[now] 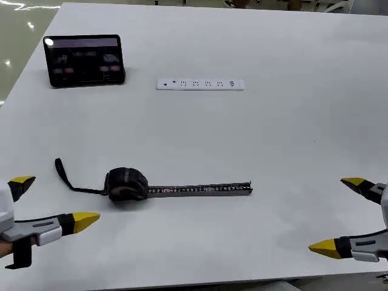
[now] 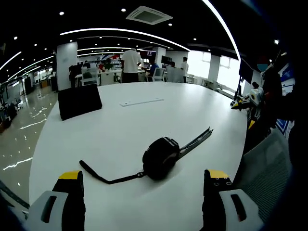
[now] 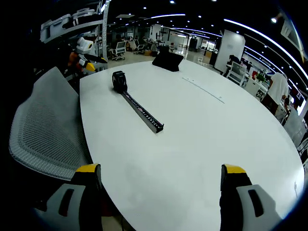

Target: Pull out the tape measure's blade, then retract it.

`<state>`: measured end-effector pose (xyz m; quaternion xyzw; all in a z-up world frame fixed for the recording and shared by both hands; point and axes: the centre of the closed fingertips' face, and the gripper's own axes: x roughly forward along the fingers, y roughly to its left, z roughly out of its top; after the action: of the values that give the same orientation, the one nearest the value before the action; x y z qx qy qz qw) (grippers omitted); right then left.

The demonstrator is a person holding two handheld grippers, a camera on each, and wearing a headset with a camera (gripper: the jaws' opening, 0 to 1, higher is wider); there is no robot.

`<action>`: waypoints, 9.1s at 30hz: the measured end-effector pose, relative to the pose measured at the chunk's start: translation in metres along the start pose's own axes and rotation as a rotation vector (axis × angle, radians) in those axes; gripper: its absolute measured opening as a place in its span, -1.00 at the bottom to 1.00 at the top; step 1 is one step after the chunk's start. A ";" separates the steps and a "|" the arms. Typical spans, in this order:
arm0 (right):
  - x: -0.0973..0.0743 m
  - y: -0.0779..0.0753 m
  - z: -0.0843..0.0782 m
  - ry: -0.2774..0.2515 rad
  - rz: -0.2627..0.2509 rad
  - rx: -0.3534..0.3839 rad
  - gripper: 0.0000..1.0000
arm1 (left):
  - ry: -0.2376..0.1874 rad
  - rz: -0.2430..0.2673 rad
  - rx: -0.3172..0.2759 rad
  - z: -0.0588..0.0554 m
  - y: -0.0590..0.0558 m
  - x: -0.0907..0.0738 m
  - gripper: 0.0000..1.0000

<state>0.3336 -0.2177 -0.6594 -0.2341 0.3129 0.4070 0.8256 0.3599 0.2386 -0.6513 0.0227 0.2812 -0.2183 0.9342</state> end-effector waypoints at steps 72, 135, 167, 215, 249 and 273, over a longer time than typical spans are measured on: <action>0.161 0.011 0.023 0.303 0.447 -0.422 -0.66 | -0.147 0.272 -0.145 -0.015 -0.020 0.096 0.96; 0.168 0.011 0.024 0.353 0.373 -0.351 -0.79 | -0.011 0.265 -0.286 -0.022 -0.031 0.113 0.24; 0.178 0.024 0.037 0.332 0.369 -0.332 -0.78 | 0.004 0.253 -0.297 -0.023 -0.031 0.113 0.24; 0.194 0.037 0.057 0.299 0.374 -0.325 -0.77 | 0.012 0.241 -0.309 -0.021 -0.032 0.114 0.25; 0.207 0.052 0.073 0.265 0.372 -0.300 -0.77 | 0.016 0.237 -0.324 -0.022 -0.032 0.116 0.25; 0.214 0.060 0.084 0.241 0.377 -0.295 -0.78 | 0.015 0.233 -0.327 -0.022 -0.032 0.115 0.25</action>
<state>0.4131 -0.0183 -0.7605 -0.3364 0.3841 0.5639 0.6491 0.4213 0.1675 -0.7285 -0.0954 0.3154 -0.0601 0.9422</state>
